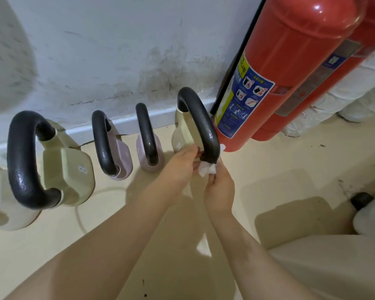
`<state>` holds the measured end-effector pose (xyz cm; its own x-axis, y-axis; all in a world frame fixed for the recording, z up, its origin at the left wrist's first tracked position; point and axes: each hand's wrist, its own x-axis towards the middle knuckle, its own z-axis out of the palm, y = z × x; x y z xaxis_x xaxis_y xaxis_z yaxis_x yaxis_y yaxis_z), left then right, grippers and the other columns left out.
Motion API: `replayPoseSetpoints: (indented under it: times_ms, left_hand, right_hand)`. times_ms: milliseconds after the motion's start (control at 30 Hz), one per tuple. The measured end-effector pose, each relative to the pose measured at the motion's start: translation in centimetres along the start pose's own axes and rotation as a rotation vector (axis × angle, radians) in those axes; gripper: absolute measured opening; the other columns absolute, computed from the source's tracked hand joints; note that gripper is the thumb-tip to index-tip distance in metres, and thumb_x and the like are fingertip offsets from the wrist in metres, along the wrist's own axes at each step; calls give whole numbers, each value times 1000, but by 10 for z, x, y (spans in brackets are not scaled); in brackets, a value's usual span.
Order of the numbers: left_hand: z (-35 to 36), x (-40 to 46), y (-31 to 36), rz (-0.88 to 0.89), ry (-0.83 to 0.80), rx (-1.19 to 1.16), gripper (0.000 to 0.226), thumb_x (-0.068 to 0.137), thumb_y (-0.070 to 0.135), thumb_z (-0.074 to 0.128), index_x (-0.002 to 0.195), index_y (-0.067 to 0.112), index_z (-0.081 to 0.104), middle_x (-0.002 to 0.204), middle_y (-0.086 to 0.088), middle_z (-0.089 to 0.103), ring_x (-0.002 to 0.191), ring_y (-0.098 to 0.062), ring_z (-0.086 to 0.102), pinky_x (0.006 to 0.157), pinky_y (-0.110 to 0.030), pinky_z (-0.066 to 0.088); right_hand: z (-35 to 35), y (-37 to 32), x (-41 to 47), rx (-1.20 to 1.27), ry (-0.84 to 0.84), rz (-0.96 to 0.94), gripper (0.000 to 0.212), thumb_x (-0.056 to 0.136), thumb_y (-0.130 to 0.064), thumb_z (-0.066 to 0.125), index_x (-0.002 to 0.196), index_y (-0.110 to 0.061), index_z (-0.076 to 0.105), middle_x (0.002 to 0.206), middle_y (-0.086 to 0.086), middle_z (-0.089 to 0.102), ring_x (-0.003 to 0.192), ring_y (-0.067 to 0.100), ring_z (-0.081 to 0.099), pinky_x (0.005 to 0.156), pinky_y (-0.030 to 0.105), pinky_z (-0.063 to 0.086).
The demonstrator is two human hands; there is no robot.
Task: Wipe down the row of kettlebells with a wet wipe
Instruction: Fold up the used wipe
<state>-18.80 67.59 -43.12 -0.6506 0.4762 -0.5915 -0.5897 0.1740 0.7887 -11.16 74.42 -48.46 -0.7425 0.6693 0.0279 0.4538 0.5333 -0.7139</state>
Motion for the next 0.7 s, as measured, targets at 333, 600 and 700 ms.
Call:
replayPoseSetpoints:
  times_ms: [333,600,700]
  left_hand:
    - [-30,-53,17,-62,-35,154,43,97,46,32,111,19,62,97,4,66,84,-13,62,87,-32,49]
    - [-27,-118,43,-78,-297,80,12,90,10,55,101,15,55,93,-9,67,79,-24,66,75,-28,58]
    - [-19,-139,45,-4,-310,88,18,84,0,54,90,17,52,77,-6,64,68,-18,61,67,-25,50]
  right_hand:
    - [-34,-51,-27,164,-137,57,8,83,-11,61,84,-5,65,102,-1,55,95,18,58,84,30,47]
    - [-95,-110,-77,215,-92,48,29,83,6,49,86,-22,41,74,-5,52,60,-1,48,58,16,38]
    - [-121,-120,-107,8,-119,-4,24,79,1,56,98,-14,59,110,2,51,88,5,47,75,11,37]
